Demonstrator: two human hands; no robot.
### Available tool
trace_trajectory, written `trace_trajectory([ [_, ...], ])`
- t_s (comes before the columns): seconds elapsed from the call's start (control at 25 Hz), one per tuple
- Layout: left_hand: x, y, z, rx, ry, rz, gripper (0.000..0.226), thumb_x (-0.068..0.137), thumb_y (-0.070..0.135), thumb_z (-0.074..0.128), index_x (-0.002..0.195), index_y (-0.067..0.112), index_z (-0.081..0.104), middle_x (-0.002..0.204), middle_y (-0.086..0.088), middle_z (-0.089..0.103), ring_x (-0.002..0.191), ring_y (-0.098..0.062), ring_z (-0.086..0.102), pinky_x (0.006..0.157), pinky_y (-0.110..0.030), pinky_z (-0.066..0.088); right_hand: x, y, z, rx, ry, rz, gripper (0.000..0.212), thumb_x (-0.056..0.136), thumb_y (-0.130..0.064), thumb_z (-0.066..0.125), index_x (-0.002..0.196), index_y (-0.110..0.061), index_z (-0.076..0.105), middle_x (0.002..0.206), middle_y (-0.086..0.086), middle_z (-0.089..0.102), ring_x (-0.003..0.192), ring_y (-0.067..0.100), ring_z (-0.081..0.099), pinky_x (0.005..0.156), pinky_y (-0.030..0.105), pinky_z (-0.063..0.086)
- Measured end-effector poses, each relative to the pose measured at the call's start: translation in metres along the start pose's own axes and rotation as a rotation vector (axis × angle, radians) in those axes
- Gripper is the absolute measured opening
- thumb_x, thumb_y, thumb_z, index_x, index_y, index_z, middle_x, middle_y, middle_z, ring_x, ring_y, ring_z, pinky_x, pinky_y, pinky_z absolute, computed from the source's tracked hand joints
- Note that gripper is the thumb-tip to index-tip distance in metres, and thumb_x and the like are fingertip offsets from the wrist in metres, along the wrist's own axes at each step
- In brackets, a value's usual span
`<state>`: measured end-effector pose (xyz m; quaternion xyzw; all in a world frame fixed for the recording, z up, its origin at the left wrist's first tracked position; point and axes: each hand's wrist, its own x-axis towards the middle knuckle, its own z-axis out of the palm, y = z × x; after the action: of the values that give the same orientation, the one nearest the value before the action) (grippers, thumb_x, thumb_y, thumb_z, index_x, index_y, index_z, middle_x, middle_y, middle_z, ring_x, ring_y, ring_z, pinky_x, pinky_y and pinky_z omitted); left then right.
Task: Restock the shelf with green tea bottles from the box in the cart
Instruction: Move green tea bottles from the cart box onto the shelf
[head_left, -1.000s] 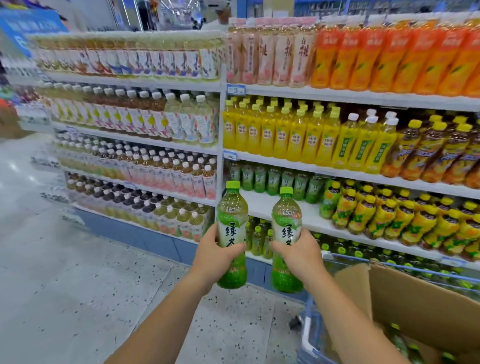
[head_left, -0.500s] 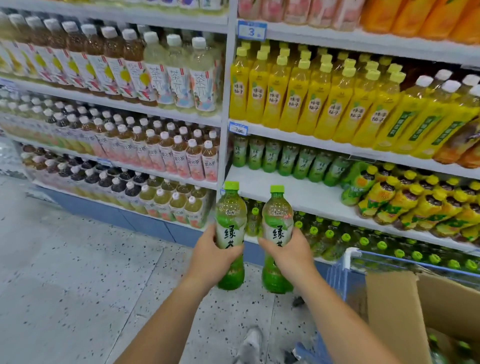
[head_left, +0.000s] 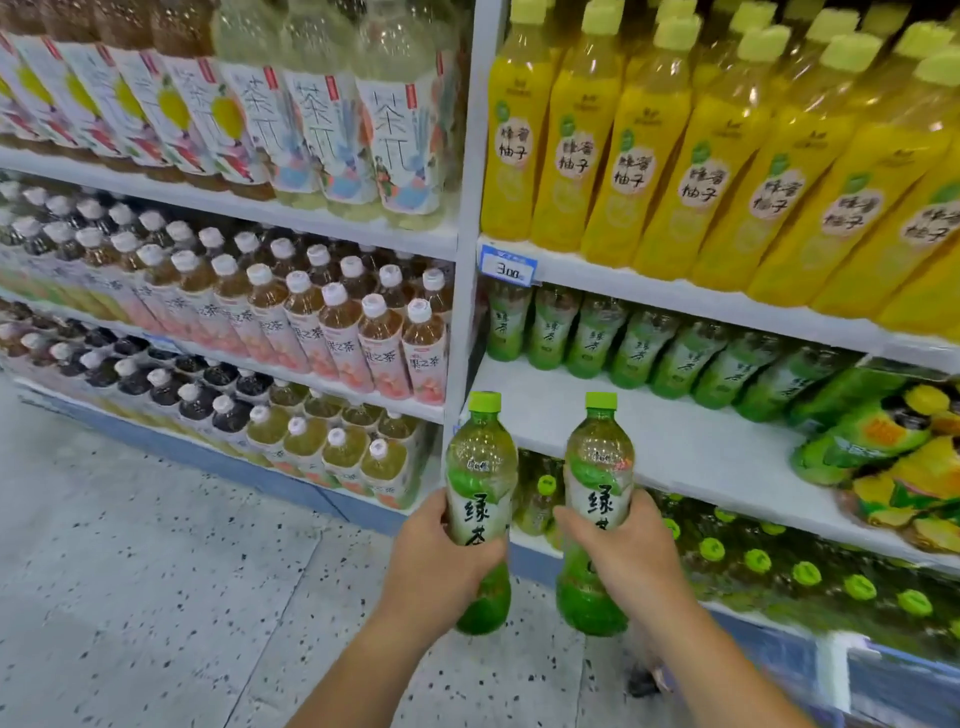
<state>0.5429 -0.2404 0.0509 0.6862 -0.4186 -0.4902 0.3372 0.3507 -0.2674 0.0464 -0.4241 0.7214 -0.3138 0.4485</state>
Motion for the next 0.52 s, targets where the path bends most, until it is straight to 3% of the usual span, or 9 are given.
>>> trace_trajectory([
  [0.28,0.132,0.014,0.011,0.150,0.022,0.137,0.036,0.063,0.031,0.084,0.092,0.029,0.064,0.078,0.014,0.074,0.070,-0.003,0.070,0.064,-0.033,0.061,0.106,0.002,0.028,-0.056,0.087,-0.105,0.045,0.061,-0.048,0.086,0.095,-0.032,0.062,0.082,-0.015,0.071,0.068,-0.002,0.065,0.055,0.022,0.048],
  [0.4,0.181,0.019,0.016,0.230,0.057,0.245,0.038,0.063,0.029,0.084,0.093,0.027,0.062,0.079,0.010,0.073,0.069,-0.003,0.068,0.059,-0.031,0.057,0.147,-0.004,0.035,-0.074,0.151,-0.202,0.053,0.060,-0.048,0.088,0.103,-0.032,0.062,0.089,-0.016,0.069,0.079,0.004,0.066,0.066,0.029,0.052],
  [0.52,0.219,0.019,0.025,0.261,0.044,0.380,0.040,0.068,0.026,0.084,0.102,0.023,0.062,0.088,0.009,0.071,0.080,-0.006,0.067,0.064,-0.027,0.055,0.181,-0.008,0.045,-0.039,0.202,-0.269,0.063,0.061,-0.044,0.091,0.114,-0.028,0.062,0.099,-0.012,0.070,0.089,0.012,0.067,0.080,0.035,0.056],
])
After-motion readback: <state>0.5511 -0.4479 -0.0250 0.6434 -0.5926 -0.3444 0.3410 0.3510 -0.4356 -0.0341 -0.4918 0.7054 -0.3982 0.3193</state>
